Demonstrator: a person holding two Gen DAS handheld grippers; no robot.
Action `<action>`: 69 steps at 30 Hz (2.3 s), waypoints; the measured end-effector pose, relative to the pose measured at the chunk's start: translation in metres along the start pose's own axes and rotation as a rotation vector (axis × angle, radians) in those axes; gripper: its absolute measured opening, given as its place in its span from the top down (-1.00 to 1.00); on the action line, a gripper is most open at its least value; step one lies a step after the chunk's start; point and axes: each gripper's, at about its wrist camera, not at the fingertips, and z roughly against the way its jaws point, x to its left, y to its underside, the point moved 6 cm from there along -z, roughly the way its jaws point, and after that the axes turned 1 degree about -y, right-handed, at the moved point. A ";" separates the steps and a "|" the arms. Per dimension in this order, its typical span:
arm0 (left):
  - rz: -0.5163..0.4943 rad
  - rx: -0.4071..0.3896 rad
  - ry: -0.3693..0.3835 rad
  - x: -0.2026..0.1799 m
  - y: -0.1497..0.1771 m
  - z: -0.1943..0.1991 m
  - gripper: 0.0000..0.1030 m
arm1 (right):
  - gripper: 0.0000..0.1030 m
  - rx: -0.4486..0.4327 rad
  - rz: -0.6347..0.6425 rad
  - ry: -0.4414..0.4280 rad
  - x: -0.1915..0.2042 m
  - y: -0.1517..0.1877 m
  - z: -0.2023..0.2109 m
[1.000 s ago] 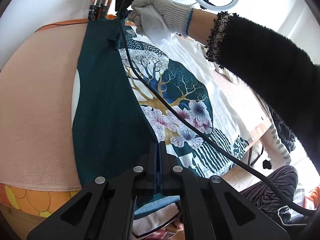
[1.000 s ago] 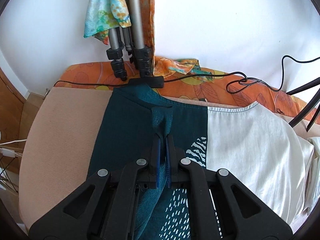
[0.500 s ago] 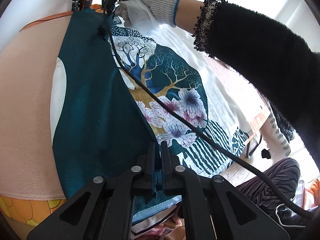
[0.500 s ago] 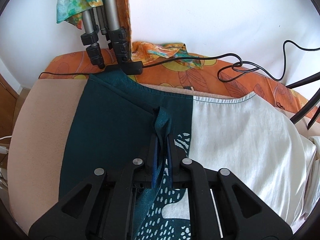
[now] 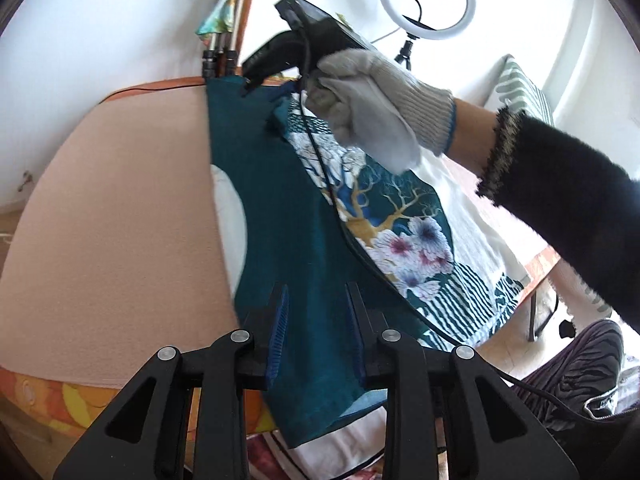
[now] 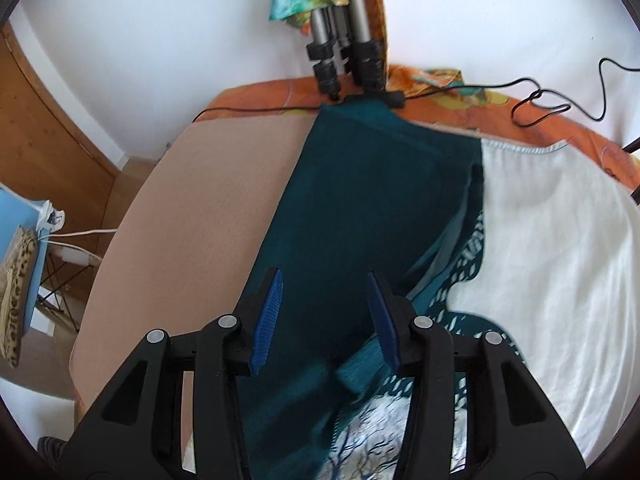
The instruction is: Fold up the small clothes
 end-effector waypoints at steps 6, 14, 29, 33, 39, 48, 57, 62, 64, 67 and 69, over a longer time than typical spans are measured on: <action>0.093 -0.009 -0.053 0.034 -0.003 0.005 0.50 | 0.11 0.038 -0.051 0.008 -0.006 0.023 -0.017; 0.067 -0.043 -0.066 0.029 -0.006 0.013 0.50 | 0.11 0.043 -0.104 0.119 -0.042 0.038 0.011; -0.069 -0.040 0.044 -0.031 -0.004 0.015 0.50 | 0.11 -0.157 -0.125 0.146 -0.079 0.065 0.151; -0.123 -0.041 0.081 -0.063 -0.004 0.015 0.41 | 0.00 -0.214 -0.122 0.158 -0.095 0.077 0.196; -0.202 -0.042 0.166 -0.129 0.000 -0.003 0.18 | -0.07 -0.270 -0.159 0.191 -0.141 0.101 0.252; -0.293 0.039 0.283 -0.225 0.015 -0.043 0.16 | -0.22 -0.314 -0.217 0.195 -0.215 0.127 0.304; -0.397 0.093 0.247 -0.285 0.030 -0.088 -0.05 | -0.22 -0.329 -0.272 0.152 -0.272 0.128 0.312; -0.424 0.100 0.170 -0.292 0.033 -0.112 -0.05 | -0.22 -0.314 -0.285 0.130 -0.292 0.121 0.297; -0.436 0.084 0.147 -0.292 0.033 -0.114 -0.03 | -0.22 -0.303 -0.280 0.124 -0.298 0.115 0.287; -0.430 0.069 0.148 -0.292 0.031 -0.115 0.44 | -0.22 -0.287 -0.288 0.108 -0.305 0.104 0.269; -0.410 0.071 0.161 -0.290 0.028 -0.117 0.78 | -0.22 -0.276 -0.306 0.086 -0.310 0.094 0.254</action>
